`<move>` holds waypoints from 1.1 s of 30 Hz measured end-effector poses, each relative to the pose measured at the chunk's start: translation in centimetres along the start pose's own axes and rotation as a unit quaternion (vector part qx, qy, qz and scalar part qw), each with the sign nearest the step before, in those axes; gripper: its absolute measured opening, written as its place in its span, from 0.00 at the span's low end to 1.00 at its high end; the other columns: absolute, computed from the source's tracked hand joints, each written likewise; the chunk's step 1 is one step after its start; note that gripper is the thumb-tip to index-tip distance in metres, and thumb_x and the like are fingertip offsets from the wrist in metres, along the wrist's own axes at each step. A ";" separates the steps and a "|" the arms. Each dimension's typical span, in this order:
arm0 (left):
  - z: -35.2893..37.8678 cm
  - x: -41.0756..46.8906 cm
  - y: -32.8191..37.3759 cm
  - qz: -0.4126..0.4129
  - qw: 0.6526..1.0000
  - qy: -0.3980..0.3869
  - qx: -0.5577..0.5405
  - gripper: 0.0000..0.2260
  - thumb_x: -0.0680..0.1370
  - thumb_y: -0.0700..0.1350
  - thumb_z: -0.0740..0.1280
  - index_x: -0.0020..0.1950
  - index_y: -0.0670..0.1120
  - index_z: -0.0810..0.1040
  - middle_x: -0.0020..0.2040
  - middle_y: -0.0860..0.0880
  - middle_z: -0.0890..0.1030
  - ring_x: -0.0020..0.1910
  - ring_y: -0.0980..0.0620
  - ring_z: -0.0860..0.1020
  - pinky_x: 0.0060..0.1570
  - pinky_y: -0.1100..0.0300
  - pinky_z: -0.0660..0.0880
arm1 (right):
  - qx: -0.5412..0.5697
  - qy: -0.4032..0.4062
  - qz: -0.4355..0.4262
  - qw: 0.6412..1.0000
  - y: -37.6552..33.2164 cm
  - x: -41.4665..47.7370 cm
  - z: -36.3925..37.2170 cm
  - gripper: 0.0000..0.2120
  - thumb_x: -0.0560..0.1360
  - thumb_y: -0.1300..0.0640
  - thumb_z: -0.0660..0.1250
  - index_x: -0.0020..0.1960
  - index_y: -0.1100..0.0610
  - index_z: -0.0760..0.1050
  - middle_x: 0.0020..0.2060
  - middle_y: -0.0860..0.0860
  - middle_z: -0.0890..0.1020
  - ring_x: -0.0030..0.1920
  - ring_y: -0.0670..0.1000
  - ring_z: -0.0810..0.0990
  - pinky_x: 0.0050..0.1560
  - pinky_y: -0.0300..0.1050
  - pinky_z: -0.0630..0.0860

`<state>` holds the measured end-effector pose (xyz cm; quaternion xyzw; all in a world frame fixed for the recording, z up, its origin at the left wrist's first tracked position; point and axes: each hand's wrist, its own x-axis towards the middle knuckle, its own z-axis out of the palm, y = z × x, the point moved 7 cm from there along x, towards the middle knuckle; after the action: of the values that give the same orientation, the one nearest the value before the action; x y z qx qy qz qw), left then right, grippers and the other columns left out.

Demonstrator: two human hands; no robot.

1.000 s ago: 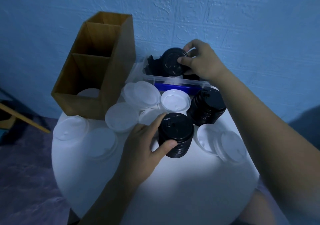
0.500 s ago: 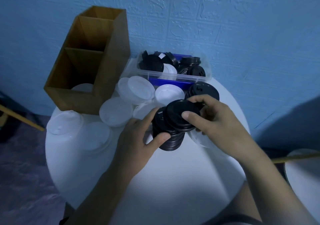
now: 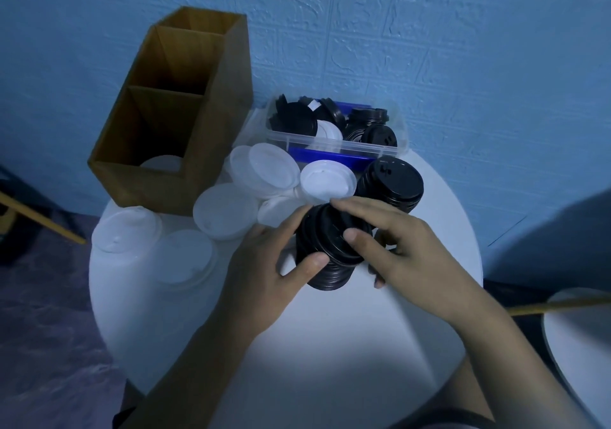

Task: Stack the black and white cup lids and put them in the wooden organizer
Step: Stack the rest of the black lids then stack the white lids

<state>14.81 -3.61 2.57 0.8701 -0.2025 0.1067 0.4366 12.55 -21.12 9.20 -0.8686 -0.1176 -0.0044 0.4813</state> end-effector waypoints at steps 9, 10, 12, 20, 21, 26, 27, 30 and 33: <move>0.1 0.0 -0.1 -0.011 1.000 -0.006 -0.021 0.29 0.74 0.65 0.63 0.75 0.64 0.66 0.52 0.70 0.75 0.56 0.54 0.76 0.53 0.47 0.79 | -0.088 -0.099 0.036 0.991 1.0 0.8 -0.8 0.38 0.70 0.49 0.80 0.75 0.37 0.66 0.59 0.35 0.71 0.51 0.36 0.77 0.51 0.33 0.71; 0.1 -0.1 -0.1 -0.012 1.000 -0.007 -0.022 0.29 0.74 0.65 0.64 0.75 0.64 0.65 0.53 0.69 0.75 0.57 0.54 0.76 0.53 0.47 0.79 | -0.081 -0.079 0.040 0.993 0.9 1.0 -1.1 0.38 0.67 0.44 0.80 0.74 0.37 0.68 0.58 0.35 0.72 0.54 0.37 0.77 0.54 0.34 0.72; 0.0 -0.1 -0.2 -0.012 0.999 -0.013 -0.028 0.30 0.74 0.66 0.64 0.75 0.65 0.63 0.54 0.67 0.76 0.58 0.54 0.76 0.54 0.48 0.79 | -0.085 -0.054 0.039 0.994 0.4 1.5 -1.5 0.39 0.63 0.34 0.77 0.72 0.37 0.70 0.56 0.36 0.73 0.58 0.39 0.77 0.58 0.38 0.73; 0.0 0.0 0.0 -0.008 0.999 -0.011 -0.029 0.29 0.75 0.74 0.58 0.72 0.64 0.69 0.53 0.67 0.78 0.55 0.59 0.76 0.49 0.56 0.78 | -0.175 -0.111 0.050 0.977 -0.5 2.8 0.2 0.38 0.66 0.35 0.77 0.73 0.38 0.69 0.55 0.35 0.70 0.61 0.42 0.73 0.65 0.44 0.73; 0.1 0.0 -0.1 -0.006 0.999 -0.013 -0.033 0.28 0.75 0.74 0.59 0.72 0.65 0.68 0.55 0.68 0.77 0.57 0.59 0.76 0.51 0.54 0.79 | -0.167 -0.115 0.052 0.978 -0.3 2.8 0.1 0.37 0.66 0.36 0.77 0.73 0.38 0.69 0.54 0.35 0.70 0.61 0.41 0.73 0.65 0.44 0.73; 0.2 0.0 -0.3 -0.004 0.999 -0.025 -0.038 0.29 0.74 0.66 0.68 0.74 0.66 0.65 0.60 0.70 0.75 0.60 0.58 0.76 0.54 0.49 0.80 | -0.135 -0.139 0.040 0.980 0.1 2.3 0.1 0.36 0.69 0.40 0.78 0.73 0.37 0.68 0.55 0.34 0.69 0.60 0.39 0.73 0.63 0.40 0.73; 0.3 0.1 -0.2 0.000 0.998 -0.033 -0.047 0.31 0.73 0.64 0.69 0.74 0.65 0.65 0.61 0.68 0.76 0.61 0.56 0.76 0.54 0.49 0.80 | -0.137 -0.141 0.039 0.980 0.2 2.2 0.1 0.37 0.69 0.41 0.78 0.74 0.37 0.67 0.56 0.33 0.69 0.60 0.39 0.73 0.63 0.40 0.73; 0.6 0.3 0.0 0.009 0.997 -0.049 -0.062 0.32 0.71 0.62 0.73 0.74 0.60 0.69 0.61 0.62 0.78 0.62 0.57 0.77 0.57 0.57 0.78 | -0.144 -0.144 0.035 0.978 0.1 2.4 0.0 0.37 0.68 0.41 0.79 0.73 0.36 0.68 0.56 0.31 0.69 0.62 0.39 0.73 0.65 0.41 0.73; 0.5 0.4 0.1 0.013 0.998 -0.041 -0.047 0.31 0.71 0.63 0.72 0.72 0.61 0.70 0.57 0.64 0.78 0.59 0.63 0.76 0.52 0.69 0.75 | -0.145 -0.158 0.033 0.976 0.1 2.6 0.1 0.37 0.67 0.42 0.79 0.72 0.36 0.68 0.56 0.29 0.69 0.64 0.37 0.72 0.67 0.42 0.72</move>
<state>15.10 -4.12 2.47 0.8497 -0.2364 0.0674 0.4665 15.08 -20.56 9.41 -0.9222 -0.1617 0.1320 0.3256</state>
